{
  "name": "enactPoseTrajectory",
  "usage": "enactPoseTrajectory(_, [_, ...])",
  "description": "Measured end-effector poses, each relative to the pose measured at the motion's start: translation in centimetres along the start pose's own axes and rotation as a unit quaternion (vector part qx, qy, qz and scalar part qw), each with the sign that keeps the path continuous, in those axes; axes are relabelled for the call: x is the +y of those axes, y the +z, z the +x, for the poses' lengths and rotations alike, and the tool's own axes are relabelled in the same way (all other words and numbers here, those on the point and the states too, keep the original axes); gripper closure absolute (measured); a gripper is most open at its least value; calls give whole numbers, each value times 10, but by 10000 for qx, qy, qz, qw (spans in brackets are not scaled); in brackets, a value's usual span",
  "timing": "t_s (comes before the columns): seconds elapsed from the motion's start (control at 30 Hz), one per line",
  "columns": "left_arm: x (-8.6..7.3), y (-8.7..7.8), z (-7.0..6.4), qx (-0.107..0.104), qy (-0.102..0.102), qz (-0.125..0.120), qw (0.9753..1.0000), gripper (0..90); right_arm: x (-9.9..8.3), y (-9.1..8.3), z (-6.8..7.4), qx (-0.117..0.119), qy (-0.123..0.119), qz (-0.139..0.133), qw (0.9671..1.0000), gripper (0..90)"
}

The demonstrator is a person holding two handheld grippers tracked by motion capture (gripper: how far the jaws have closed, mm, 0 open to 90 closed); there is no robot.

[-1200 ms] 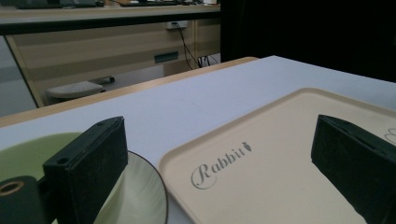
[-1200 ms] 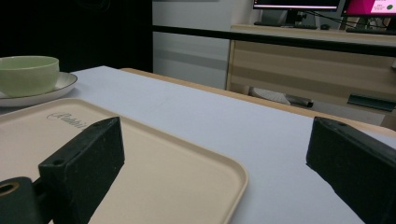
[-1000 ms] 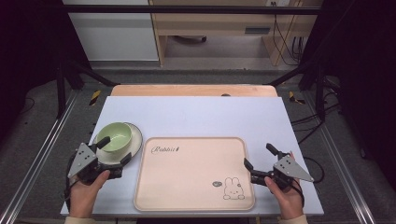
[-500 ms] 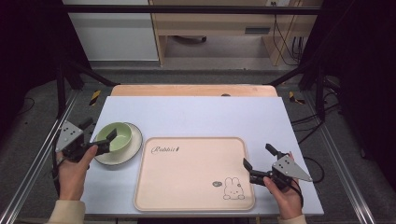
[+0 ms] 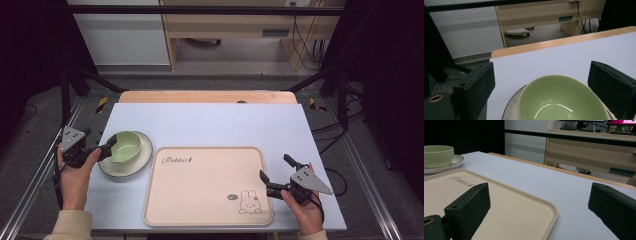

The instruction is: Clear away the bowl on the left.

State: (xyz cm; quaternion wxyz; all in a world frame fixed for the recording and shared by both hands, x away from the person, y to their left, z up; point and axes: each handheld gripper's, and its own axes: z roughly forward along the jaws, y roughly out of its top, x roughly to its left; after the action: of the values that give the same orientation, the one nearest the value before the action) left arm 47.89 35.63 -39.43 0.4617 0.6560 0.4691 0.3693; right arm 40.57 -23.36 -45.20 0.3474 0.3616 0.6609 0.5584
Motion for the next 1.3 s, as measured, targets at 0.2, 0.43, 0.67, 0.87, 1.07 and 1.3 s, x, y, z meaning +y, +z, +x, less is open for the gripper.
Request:
enactPoseTrajectory(0.2, [-4,4,3,244,-159,306,9991,88,0,0,0,-16,18,14,10000,41])
enactPoseTrajectory(0.43, [-12,10,8,408,-390,721,9958,124,0,0,-1,-20,22,31,10000,41])
enactPoseTrajectory(0.67, [-21,13,13,448,-578,1025,9920,167,-1,1,0,-15,61,51,10000,41])
enactPoseTrajectory(0.87, [-25,13,18,453,-785,1212,9885,233,-1,1,0,-8,85,82,9999,41])
enactPoseTrajectory(1.07, [-30,17,17,402,-827,1492,9845,324,-1,1,0,11,79,105,9999,41])
enactPoseTrajectory(1.3, [-34,20,17,427,-909,1671,9808,410,-1,2,0,20,99,110,9999,40])
